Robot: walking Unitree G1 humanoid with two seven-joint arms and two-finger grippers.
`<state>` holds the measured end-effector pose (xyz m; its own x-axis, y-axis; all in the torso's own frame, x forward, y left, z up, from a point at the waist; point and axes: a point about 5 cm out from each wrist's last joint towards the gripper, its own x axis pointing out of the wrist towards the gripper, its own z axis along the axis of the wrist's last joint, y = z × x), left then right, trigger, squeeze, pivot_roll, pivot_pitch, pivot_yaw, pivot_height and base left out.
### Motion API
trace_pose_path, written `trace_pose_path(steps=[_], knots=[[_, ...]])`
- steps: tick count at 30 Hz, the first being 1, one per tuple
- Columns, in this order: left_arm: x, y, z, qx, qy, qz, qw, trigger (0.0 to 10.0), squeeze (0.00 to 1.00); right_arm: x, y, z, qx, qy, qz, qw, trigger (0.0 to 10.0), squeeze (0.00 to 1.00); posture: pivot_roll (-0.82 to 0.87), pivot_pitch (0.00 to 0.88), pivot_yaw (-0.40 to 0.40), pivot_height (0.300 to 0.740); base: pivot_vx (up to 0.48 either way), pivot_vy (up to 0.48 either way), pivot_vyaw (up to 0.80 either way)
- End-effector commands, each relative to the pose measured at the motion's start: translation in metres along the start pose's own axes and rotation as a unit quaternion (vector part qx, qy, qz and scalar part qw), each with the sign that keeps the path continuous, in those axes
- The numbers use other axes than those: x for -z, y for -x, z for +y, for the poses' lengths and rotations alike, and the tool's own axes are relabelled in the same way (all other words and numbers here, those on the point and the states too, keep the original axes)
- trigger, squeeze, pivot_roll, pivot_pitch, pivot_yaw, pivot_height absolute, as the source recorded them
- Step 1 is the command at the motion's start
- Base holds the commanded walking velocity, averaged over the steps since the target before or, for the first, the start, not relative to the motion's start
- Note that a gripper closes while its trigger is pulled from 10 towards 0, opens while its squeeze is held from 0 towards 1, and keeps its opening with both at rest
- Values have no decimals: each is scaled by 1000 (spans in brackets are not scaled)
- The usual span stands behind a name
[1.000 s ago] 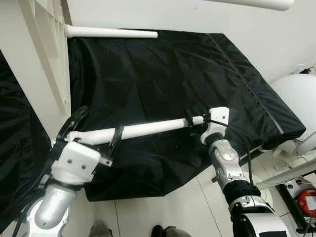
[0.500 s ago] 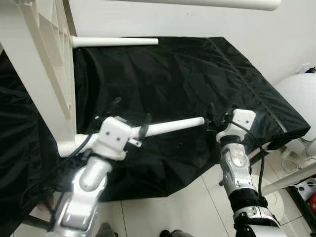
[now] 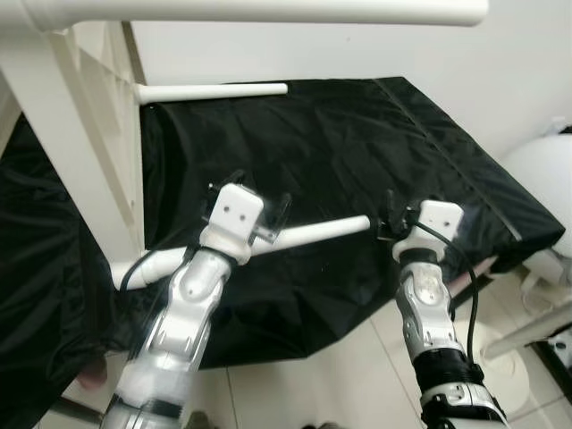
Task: Building children table
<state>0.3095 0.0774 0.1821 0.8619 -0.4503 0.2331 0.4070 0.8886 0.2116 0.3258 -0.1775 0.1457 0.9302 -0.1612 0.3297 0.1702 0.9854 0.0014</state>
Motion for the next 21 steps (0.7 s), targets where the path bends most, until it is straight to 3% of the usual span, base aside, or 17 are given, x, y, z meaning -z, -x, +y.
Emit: trace_pose_path(steps=[1,8,9,13,17,21], knots=[[6,-4,-6,38,7,16,999,10000,0,-1,2,0,-2,8,-5,1000,10000,0,-34,21,-2,740,0,0,0],[8,-11,-1,0,3,27,1000,10000,0,-1,7,2,0,16,-6,1000,10000,0,-39,3,15,740,0,0,0],[7,-15,3,-32,-8,29,999,10000,0,-1,9,2,7,15,-7,1000,10000,0,-35,2,27,740,0,0,0],[2,-21,10,-71,-27,16,997,10000,0,-3,15,0,22,13,-9,1000,10000,0,-31,0,24,740,0,0,0],[3,-25,12,-65,-32,18,997,10000,0,-5,18,-1,26,16,-10,999,10000,0,-33,3,24,740,0,0,281],[3,-31,10,-22,-52,11,998,10000,0,-3,23,-4,25,27,-3,999,10000,0,-28,15,17,740,0,0,781]])
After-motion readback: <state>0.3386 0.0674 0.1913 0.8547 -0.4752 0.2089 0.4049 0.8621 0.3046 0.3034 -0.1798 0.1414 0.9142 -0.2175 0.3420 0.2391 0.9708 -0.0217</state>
